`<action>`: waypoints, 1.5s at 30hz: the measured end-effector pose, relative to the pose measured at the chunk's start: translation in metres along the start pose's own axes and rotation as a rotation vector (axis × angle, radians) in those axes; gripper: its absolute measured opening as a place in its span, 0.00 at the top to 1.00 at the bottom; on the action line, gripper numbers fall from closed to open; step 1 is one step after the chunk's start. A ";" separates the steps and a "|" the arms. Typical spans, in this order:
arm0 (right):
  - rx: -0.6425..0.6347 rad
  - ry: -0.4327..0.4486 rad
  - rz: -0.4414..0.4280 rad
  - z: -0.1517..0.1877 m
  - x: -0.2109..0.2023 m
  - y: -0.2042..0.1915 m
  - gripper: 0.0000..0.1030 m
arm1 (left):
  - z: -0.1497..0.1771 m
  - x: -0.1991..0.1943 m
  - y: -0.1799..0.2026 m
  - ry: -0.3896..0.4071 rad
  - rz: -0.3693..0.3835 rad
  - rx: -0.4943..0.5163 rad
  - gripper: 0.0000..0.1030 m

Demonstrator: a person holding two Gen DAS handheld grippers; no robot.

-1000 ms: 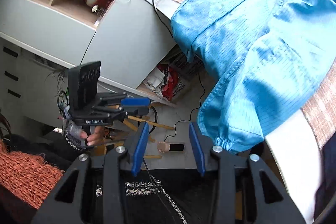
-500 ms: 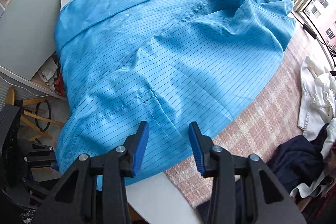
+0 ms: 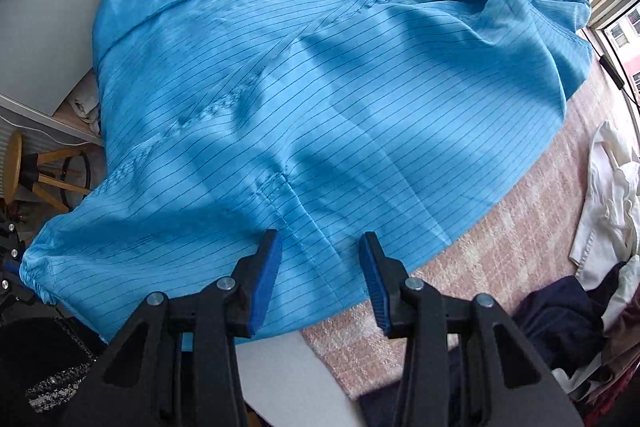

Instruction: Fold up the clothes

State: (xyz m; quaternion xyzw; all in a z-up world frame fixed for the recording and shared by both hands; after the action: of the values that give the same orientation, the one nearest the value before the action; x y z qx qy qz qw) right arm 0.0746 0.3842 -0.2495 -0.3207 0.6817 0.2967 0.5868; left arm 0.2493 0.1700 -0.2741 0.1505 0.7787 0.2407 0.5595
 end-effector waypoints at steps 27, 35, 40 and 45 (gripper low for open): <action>0.073 0.032 -0.033 0.017 -0.022 -0.004 0.61 | 0.010 0.089 0.026 0.222 0.067 -0.057 1.00; 0.043 0.040 0.031 -0.008 -0.013 -0.006 0.61 | 0.025 0.037 0.028 0.165 0.053 0.041 1.00; 0.016 0.020 0.011 -0.017 -0.005 -0.011 0.61 | 0.039 0.017 0.032 0.121 0.008 0.141 1.00; -0.012 0.017 0.019 -0.025 -0.012 -0.055 0.61 | 0.064 0.048 0.017 -0.087 -0.108 0.133 1.00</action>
State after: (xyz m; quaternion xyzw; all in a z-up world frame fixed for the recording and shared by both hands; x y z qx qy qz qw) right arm 0.1038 0.3317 -0.2360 -0.3202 0.6878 0.3038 0.5763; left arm 0.2929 0.2220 -0.3196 0.1553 0.7749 0.1514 0.5937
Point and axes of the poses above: each gripper's, at about its wrist camera, not at the fingertips, and x roughly the way its jaws point, y to its right, z to its underside, the point moved 1 cm from there along x, roughly the way its jaws point, and after that the axes turned 2 degrees about x, right-handed, at the moved point
